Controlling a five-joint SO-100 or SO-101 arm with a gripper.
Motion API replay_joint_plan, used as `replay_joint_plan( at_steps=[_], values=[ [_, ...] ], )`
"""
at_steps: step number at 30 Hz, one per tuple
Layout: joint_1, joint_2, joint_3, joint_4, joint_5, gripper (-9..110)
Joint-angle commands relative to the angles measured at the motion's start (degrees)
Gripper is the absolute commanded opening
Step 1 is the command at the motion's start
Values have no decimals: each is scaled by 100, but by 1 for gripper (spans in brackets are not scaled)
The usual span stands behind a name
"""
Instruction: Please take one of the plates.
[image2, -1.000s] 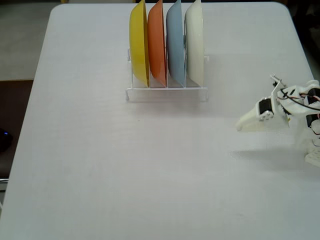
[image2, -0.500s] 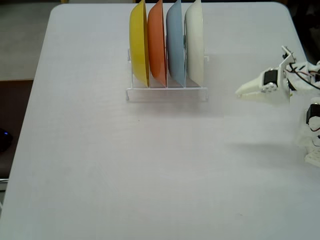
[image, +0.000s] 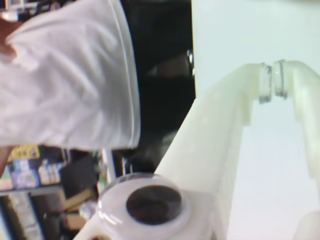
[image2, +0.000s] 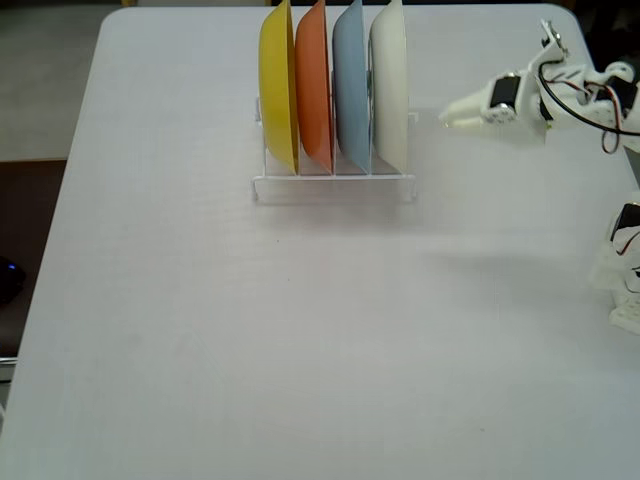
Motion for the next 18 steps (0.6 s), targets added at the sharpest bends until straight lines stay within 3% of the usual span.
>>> replay_joint_plan(
  at_steps=[1, 13, 18],
  values=[
    [343, -457, -853, -79, -193, 1],
    [1239, -1450, -2294, 404, -1195, 27],
    [1292, -2004, -2883, 404, -1389, 28]
  ],
)
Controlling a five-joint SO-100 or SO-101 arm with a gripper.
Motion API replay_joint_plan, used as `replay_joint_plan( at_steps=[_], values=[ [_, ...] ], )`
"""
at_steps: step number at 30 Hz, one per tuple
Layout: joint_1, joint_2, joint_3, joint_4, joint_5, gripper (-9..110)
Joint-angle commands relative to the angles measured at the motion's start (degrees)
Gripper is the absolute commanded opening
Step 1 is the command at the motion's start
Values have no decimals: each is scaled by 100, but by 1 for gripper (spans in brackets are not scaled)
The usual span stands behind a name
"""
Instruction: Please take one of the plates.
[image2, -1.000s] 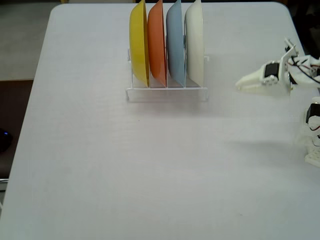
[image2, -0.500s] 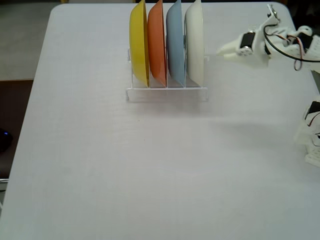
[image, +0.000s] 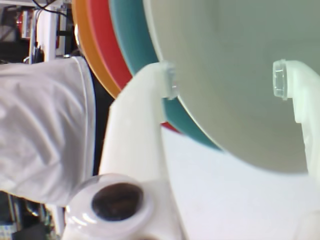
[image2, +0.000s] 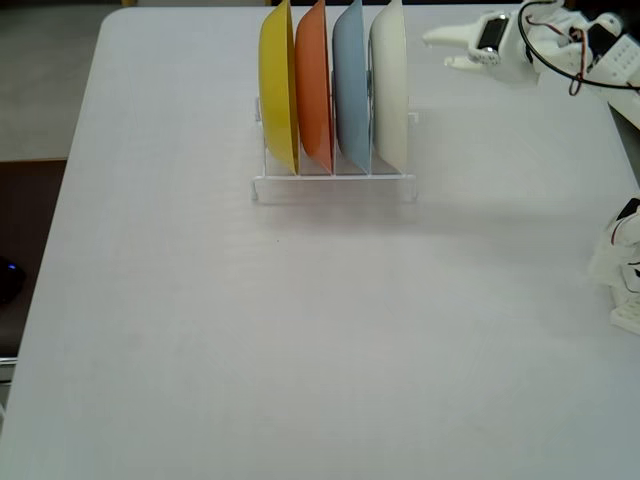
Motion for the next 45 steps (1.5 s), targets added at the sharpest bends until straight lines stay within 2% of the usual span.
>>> replay_joint_plan(
  at_steps=[1, 36, 40, 45],
  values=[
    [62, -290, -756, 18, -97, 30],
    [-176, -2347, -2777, -62, -255, 24],
    [-202, -2408, -2830, -88, -264, 19],
    [-237, -2364, -2839, -88, -290, 3]
  ],
)
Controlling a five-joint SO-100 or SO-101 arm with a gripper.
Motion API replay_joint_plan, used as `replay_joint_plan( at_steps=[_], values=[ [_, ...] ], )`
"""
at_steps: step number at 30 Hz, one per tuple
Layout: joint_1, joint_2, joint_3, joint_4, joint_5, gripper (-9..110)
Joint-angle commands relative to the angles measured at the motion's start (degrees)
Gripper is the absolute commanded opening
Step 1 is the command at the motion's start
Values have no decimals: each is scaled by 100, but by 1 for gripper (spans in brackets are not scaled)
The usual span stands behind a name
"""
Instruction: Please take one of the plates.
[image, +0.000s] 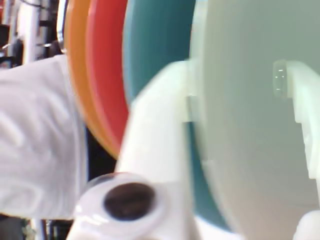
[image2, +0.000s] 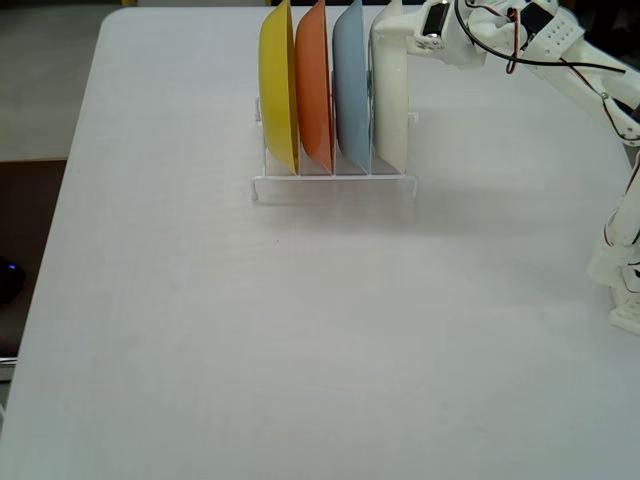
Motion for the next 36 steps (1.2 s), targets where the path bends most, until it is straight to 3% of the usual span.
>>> replay_joint_plan(
  at_steps=[1, 13, 36],
  values=[
    [-44, 158, -369, -88, -18, 0],
    [18, 158, -853, 123, -18, 0],
    [334, 1310, -1995, 861, 1292, 0]
  ],
)
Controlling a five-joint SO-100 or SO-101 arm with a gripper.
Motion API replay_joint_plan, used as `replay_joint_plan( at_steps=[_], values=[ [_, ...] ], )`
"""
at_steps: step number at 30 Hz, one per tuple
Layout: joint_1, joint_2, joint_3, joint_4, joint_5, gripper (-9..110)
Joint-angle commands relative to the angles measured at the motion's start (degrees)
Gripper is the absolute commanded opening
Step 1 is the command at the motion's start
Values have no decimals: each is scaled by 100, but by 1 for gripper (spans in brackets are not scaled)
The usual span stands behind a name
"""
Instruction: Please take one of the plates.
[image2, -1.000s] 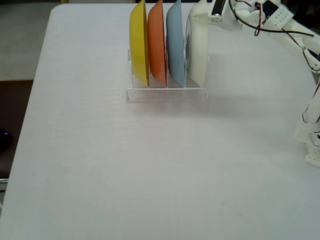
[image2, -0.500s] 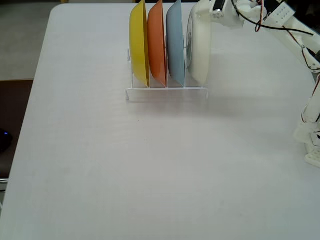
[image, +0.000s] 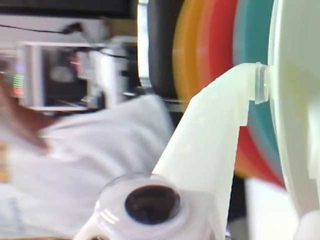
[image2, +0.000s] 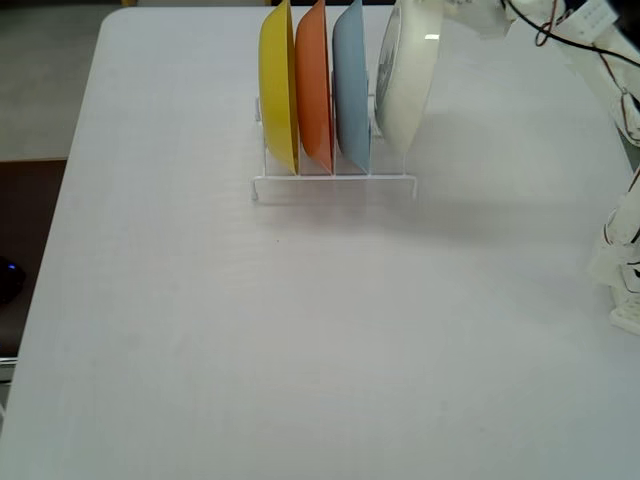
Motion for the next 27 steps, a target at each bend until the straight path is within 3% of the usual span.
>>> replay_joint_plan(
  at_steps=[1, 13, 27],
  values=[
    [53, 844, -615, -9, 105, 0],
    [-35, 1143, -1213, -9, 536, 0],
    [-378, 2487, -642, 272, 1213, 0]
  ],
)
